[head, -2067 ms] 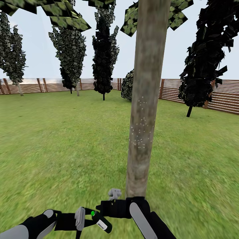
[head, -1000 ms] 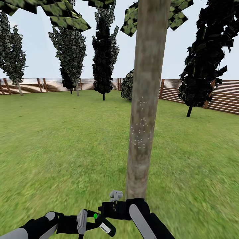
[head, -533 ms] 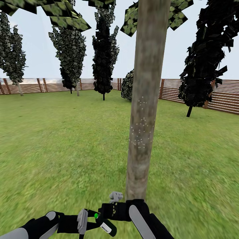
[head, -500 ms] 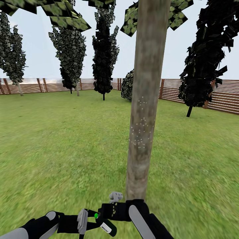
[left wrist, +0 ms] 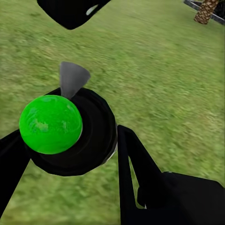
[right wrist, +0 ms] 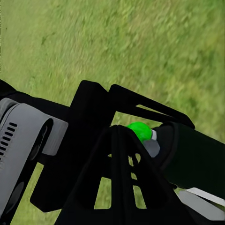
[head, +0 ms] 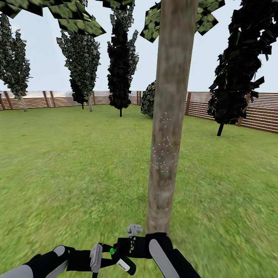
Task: In the garden, pick up the pesticide atomizer on the floor and spray pesticide onto both trees until each tree trunk is fully covered.
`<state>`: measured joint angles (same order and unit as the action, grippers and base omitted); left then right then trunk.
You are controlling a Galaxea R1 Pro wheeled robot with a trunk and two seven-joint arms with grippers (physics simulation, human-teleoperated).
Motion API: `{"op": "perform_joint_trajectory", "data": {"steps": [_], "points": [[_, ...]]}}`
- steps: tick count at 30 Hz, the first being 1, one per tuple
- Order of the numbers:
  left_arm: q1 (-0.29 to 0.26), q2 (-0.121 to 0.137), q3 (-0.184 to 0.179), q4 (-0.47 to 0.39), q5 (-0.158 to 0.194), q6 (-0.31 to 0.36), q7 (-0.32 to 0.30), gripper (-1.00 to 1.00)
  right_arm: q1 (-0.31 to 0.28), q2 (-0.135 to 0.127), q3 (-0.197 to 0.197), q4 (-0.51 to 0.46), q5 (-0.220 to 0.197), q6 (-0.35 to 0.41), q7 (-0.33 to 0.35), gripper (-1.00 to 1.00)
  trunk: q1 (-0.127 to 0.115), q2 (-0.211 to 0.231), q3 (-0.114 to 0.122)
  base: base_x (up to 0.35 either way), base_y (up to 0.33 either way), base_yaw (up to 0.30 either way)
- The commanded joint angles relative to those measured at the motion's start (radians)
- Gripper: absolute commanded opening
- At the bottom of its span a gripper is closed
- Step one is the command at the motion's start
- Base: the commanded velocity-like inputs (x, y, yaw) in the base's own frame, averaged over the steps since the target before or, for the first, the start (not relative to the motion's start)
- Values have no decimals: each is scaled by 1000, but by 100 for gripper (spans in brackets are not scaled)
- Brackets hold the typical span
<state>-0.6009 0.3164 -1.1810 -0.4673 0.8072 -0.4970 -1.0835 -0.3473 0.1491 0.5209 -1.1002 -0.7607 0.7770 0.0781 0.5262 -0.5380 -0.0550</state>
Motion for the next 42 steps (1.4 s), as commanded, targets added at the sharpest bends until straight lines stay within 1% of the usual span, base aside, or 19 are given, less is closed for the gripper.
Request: {"op": "perform_joint_trajectory", "data": {"steps": [1,9,33,39,42], "points": [[-2,1,-8,-1,10,-3,-1,-100,-1,2,-1,0,8,4,6,-100,1,-2,-2,0,0,0],[-2,1,-8,-20,10,-3,0,-100,-1,7,0,13,8,4,6,-100,1,-2,-2,0,0,0],[-2,1,-8,-20,11,1,4,-100,0,5,-1,22,8,4,6,-100,1,-2,-2,0,0,0],[-2,1,-8,-17,12,1,6,-100,1,-3,-12,1,6,3,8,-100,1,-2,-2,0,0,0],[-2,1,-8,-16,12,2,7,-100,3,-6,-17,-57,7,3,8,-100,1,-2,-2,0,0,0]]}}
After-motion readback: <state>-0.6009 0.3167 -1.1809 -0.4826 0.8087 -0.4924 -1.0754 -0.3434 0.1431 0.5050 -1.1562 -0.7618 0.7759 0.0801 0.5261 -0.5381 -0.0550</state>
